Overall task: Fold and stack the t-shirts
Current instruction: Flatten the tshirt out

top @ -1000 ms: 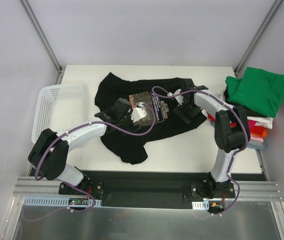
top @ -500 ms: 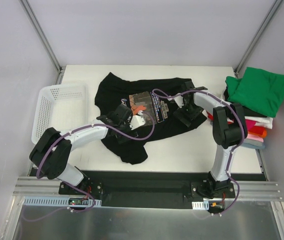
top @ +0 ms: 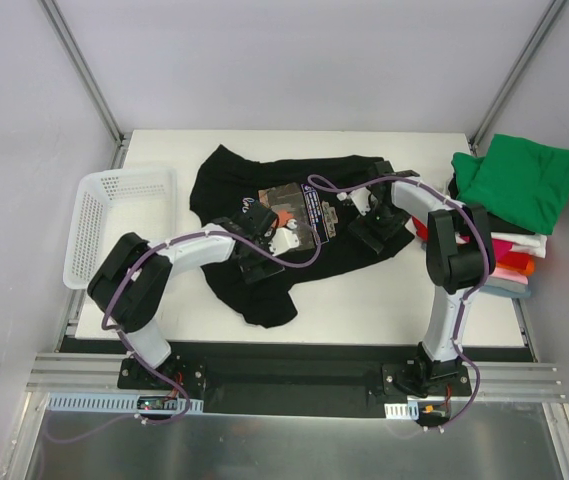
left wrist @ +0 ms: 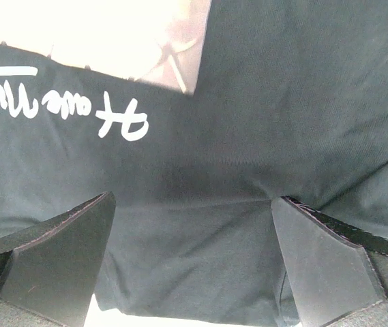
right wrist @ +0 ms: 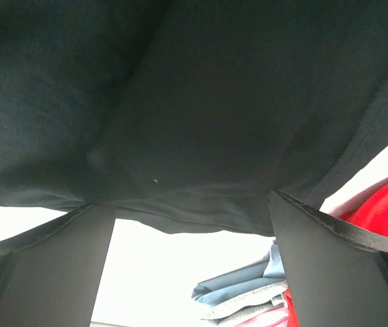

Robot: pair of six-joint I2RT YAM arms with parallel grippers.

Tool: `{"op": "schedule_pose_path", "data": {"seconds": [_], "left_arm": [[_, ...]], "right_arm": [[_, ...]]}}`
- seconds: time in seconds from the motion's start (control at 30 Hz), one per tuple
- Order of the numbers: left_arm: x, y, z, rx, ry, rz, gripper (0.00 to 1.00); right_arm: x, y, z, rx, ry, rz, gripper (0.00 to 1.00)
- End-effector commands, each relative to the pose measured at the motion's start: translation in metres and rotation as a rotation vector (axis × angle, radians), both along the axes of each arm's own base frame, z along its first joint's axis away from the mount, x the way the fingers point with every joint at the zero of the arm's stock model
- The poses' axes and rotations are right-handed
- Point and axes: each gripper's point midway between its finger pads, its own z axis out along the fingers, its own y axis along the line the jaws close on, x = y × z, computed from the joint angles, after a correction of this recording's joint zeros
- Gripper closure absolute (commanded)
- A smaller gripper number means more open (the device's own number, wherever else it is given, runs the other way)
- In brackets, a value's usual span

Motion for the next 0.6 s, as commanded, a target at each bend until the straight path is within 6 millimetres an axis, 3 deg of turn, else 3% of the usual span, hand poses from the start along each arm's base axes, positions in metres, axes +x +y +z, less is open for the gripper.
{"op": "schedule_pose_path", "data": {"seconds": [0.0,0.33,0.57], "left_arm": [[-0.019,-0.004,-0.012,-0.023,0.174,-0.002,0.01],[-0.031,0.021,-0.019,-0.009,0.247,0.045,0.01],[-0.039,0.026,-0.008,-0.066,0.313,0.061,0.01]], "right_arm": [[-0.005,-0.001,0.004,0.018,0.036,0.019,0.04],[-0.028,0.002,-0.006,0.059,0.101,0.024,0.03],[-0.035,0.0,-0.005,0.058,0.119,0.026,0.04]]}}
